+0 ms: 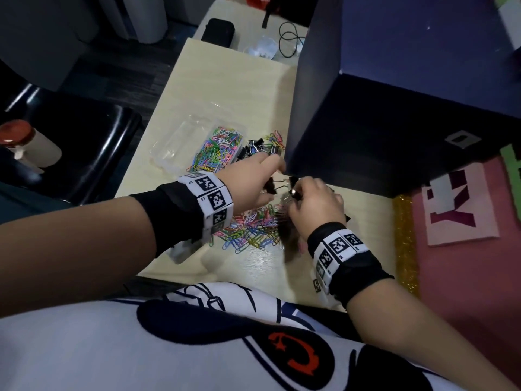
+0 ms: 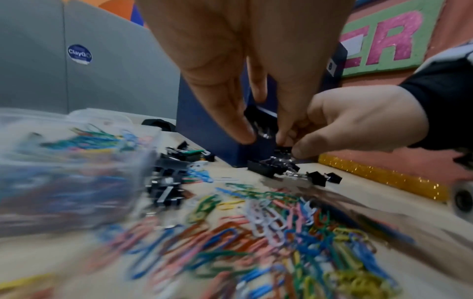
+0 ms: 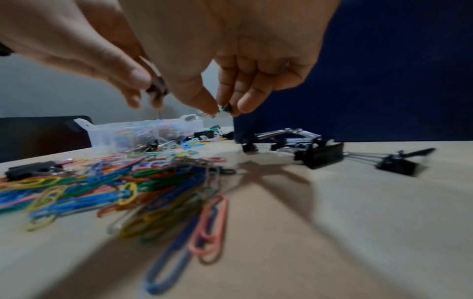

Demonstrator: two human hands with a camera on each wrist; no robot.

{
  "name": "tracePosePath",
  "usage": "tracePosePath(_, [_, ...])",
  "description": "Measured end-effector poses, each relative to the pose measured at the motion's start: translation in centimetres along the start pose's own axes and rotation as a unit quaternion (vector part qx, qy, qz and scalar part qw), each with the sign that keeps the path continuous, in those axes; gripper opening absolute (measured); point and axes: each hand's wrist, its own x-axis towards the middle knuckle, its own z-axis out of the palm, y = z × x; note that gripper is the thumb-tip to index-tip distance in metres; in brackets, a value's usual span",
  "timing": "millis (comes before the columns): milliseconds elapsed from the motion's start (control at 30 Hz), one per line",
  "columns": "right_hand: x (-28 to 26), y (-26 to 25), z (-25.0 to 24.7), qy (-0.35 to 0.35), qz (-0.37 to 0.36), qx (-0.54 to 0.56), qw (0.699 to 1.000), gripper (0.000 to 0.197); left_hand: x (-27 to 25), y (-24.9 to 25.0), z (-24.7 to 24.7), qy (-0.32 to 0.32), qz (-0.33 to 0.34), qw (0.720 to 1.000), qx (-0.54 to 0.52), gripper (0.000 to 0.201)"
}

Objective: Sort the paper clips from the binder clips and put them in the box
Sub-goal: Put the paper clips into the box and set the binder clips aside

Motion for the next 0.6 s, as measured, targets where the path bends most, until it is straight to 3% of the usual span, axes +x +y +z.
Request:
tracePosePath(100, [-0.3,1.6,0.0,0.064,0.069,0.007,0.996,0.029,0.8,0.9,0.6,0.004,0.003,0.999,-0.044,0.062])
tracePosePath(167, [-0.6,2.4,0.1,0.084,0.109,0.001,0.991,0.03,0.9,0.4,0.8,-0.022,0.001,1.0,0.004,0.047])
tracePosePath(233, [-0.7,2.6,0.3,0.091,0.112,-0.003,0.99,0.032,0.5,-0.6,0.6,-0.087,-0.012,0.992,0.088,0.03])
tracePosePath(333, [-0.8,1.7,0.8,0.065,0.06,0.005,0.996,0.032,-0.6,-1.7,-0.1,-0.202,-0.037,0.955,0.214,0.016])
tracePosePath(400, [-0.8,0.5,1.2,0.021,0.002,0.007,1.0,0.03,-1.4,-2.4,-0.3,-0.245,-0.061,0.932,0.26,0.02])
tracePosePath(500, [-0.9,-1.6,2.0,-0.024,-0.083,-0.007,0.996,0.024,-2.6,-3.8,0.3,-0.256,-0.087,0.928,0.255,0.035])
tracePosePath(600, [-0.6,-3.2,2.5,-0.048,-0.119,-0.005,0.992,0.022,-3.8,-4.6,1.3,-0.225,-0.084,0.94,0.243,0.035])
